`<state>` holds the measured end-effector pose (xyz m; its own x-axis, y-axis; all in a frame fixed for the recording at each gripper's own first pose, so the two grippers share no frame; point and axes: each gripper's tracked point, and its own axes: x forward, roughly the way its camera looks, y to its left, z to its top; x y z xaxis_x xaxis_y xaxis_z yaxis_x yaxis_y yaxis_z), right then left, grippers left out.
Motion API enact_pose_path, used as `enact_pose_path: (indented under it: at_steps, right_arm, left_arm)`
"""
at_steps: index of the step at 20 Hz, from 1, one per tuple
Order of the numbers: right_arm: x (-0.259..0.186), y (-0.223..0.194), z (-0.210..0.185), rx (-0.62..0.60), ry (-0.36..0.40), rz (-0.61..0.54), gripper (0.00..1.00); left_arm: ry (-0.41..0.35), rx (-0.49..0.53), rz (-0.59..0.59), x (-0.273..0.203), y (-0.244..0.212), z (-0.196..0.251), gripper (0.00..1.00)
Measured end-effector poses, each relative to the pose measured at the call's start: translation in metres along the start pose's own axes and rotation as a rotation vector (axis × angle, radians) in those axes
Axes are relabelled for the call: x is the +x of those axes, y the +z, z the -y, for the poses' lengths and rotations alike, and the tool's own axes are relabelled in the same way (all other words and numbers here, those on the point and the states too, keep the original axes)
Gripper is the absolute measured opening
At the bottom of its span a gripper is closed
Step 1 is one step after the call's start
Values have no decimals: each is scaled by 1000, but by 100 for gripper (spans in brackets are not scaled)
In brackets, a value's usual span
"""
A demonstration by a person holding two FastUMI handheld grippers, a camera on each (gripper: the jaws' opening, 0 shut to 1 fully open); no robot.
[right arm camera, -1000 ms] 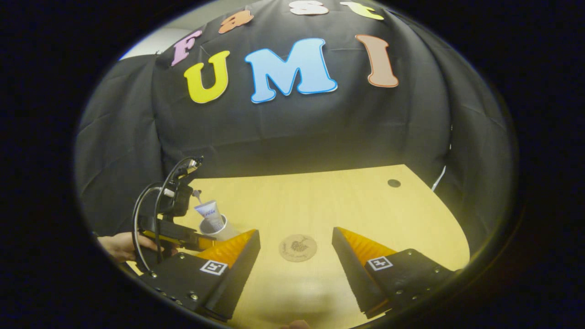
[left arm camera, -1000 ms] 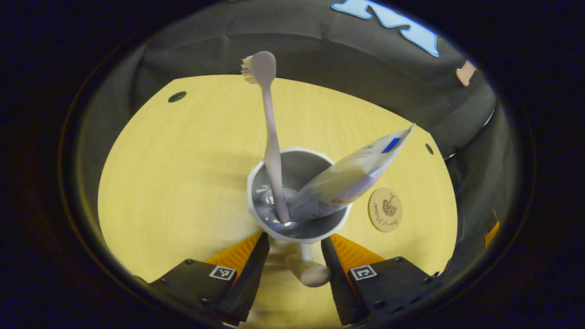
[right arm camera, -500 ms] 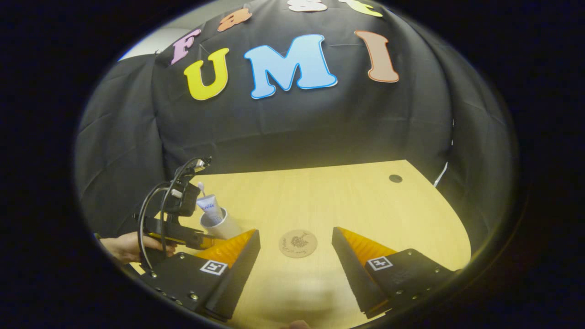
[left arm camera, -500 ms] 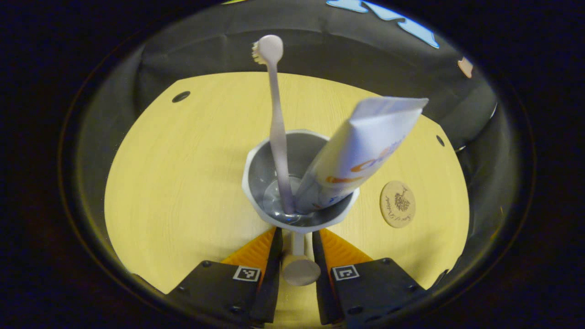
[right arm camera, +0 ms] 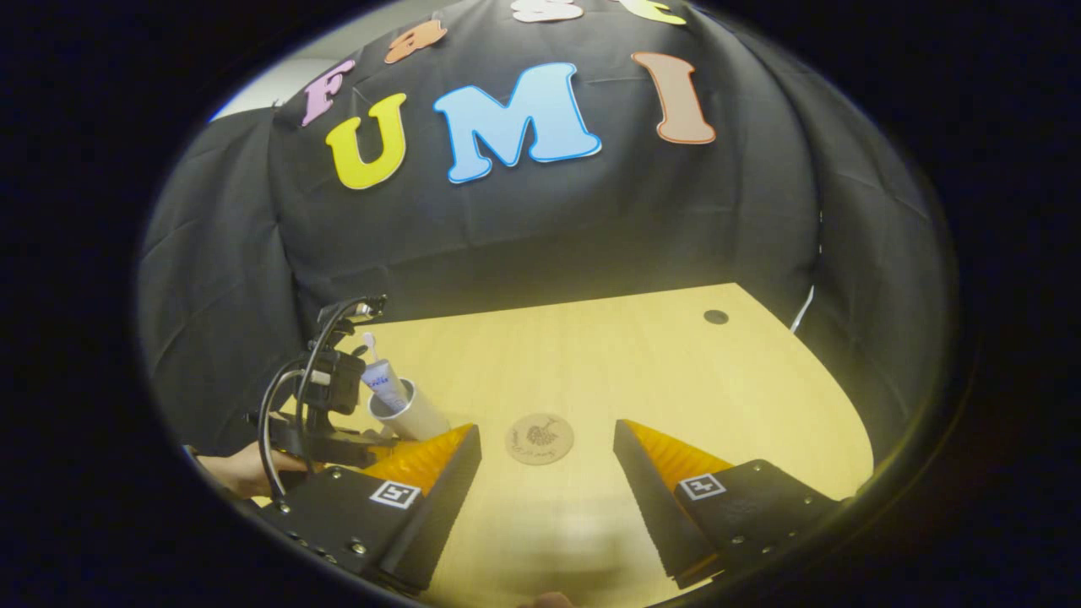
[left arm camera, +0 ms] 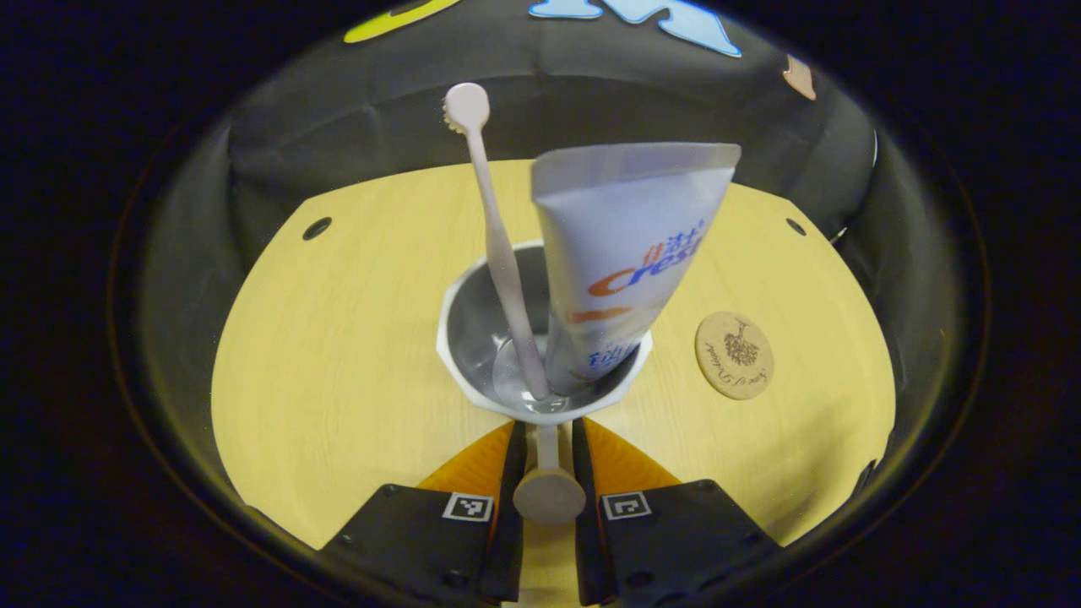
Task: Put the toothbrush and toothpaste on the desktop into the cup, then pick up the cup and place it on the coaster on the desktop.
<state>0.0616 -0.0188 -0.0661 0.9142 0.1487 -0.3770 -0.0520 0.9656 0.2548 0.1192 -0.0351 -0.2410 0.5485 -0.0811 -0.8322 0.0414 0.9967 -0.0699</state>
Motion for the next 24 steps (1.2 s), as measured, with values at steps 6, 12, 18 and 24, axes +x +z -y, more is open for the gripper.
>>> enact_pose_path:
  at_steps: [6,12,18,24]
  right_arm:
    - [-8,1,6,9,-16,12,95]
    - [-16,2,23,21,-47,23,95]
    - [-21,-2,52,41,-93,16,95]
    - [-22,-9,78,81,-120,0,95]
  left_arm:
    - [-26,45,46,-14,13,19,33]
    - [-116,111,64,-10,23,86,32]
    - [-180,158,61,-1,27,144,32]
    - [-184,187,33,17,24,173,33]
